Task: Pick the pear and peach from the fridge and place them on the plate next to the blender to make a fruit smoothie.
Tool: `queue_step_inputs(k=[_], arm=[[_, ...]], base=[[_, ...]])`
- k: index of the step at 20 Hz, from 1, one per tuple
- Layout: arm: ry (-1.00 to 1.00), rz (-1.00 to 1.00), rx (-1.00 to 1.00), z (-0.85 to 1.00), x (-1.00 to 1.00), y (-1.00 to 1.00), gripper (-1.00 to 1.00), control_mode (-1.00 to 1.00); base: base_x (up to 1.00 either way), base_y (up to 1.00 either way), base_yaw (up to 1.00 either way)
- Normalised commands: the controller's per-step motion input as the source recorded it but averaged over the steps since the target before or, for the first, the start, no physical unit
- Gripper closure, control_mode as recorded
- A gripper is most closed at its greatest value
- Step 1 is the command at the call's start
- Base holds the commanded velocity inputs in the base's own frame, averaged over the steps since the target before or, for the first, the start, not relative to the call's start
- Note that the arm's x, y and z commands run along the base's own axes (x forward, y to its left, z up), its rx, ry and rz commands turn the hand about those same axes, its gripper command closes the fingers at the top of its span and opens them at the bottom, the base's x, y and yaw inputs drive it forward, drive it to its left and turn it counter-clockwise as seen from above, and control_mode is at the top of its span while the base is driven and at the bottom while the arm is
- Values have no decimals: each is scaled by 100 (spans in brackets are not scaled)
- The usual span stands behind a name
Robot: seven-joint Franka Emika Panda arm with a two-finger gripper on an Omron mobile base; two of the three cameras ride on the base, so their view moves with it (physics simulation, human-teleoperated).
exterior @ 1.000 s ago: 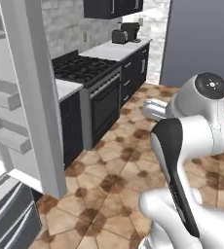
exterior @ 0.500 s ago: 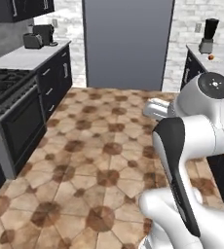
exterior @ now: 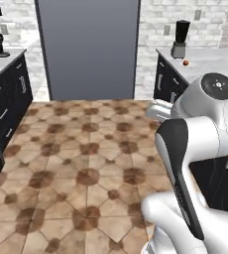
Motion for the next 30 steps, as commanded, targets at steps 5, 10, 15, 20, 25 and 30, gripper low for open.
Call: queue_step_inputs(k=[5, 10, 15, 20, 25, 30], arm=[[0, 0, 0, 0, 0, 0, 100, 100], [0, 0, 0, 0, 0, 0, 100, 100], [0, 0, 0, 0, 0, 0, 100, 100], [0, 0, 0, 0, 0, 0, 100, 100], [0, 0, 0, 0, 0, 0, 100, 100], [0, 0, 0, 0, 0, 0, 100, 100]], base=[[100, -1, -35], [100, 0, -33], [100, 17, -34], [100, 27, -46], [100, 61, -48], [100, 98, -48]])
